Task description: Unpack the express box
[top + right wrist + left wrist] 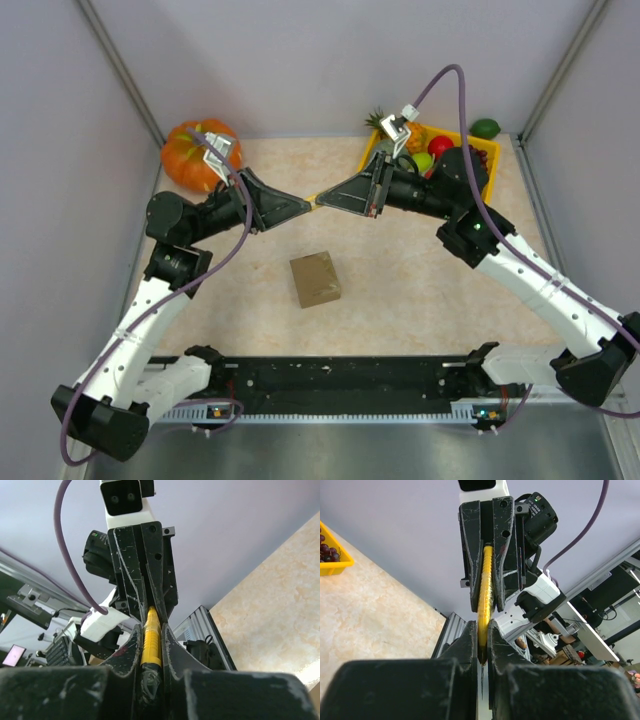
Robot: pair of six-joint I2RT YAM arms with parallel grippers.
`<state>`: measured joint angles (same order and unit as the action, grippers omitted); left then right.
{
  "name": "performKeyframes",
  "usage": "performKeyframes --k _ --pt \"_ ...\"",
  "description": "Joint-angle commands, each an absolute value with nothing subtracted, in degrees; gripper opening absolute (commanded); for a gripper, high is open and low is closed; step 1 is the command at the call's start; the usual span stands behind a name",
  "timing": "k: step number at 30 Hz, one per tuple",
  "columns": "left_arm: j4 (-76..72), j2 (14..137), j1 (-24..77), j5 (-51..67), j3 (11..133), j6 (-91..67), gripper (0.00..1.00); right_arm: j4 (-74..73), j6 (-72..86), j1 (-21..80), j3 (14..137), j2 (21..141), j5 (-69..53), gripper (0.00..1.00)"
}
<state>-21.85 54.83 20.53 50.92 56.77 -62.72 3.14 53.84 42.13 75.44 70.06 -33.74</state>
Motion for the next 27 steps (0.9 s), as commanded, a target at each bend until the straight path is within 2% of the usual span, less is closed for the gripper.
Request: performKeyframes --k 1,2,3,4,5,7,10,12,17,20,24,27 --pt "-21.19 54.67 20.3 51.07 56.42 -60.56 0.02 5.37 54.32 42.1 77.52 69.87 -32.79 0.0" --pt "-20.14 54.75 20.3 50.98 57.12 -60.12 0.1 4.58 53.97 42.1 77.43 69.79 -32.44 0.0" --pt "-18.3 54.84 20.13 50.98 57.39 -59.6 0.22 3.7 52.92 42.1 77.34 69.7 -32.0 0.0" --pt "-17.24 54.93 19.95 50.8 57.65 -58.11 0.5 1.43 52.21 42.01 77.17 69.26 -30.51 0.0" --pt "-15.75 54.76 19.78 50.63 58.18 -57.31 0.62 0.28 50.55 42.01 76.65 68.74 -29.63 0.0" --pt "-11.19 53.8 18.99 49.14 58.71 -54.08 0.76 -3.31 48.79 41.31 75.68 67.25 -26.74 0.0" --pt "-2.69 51.86 18.11 43.98 59.5 -48.11 0.86 -8.06 44.84 40.43 73.04 65.13 -21.2 0.0" --pt "3.22 50.55 18.11 39.84 60.55 -44.93 0.88 -11.06 40.97 40.43 71.29 63.2 -15.07 0.0" --pt "26.91 51.76 18.11 15.97 60.82 -39.55 0.92 -14.85 32.46 42.17 65.15 60.47 -3.63 0.0" --pt "28.57 54.14 18.11 14.06 56.27 -38.84 0.92 -15.03 27.53 46.47 61.8 60.2 5.78 0.0" --pt "23.05 54.67 18.19 15.81 48.27 -40.95 0.91 -14.77 24.79 51.84 59.24 62.31 18.24 0.0" --pt "18.74 56.15 18.37 17.48 43.08 -42.8 0.91 -12.93 25.22 53.08 56.87 63.54 19.77 0.0"
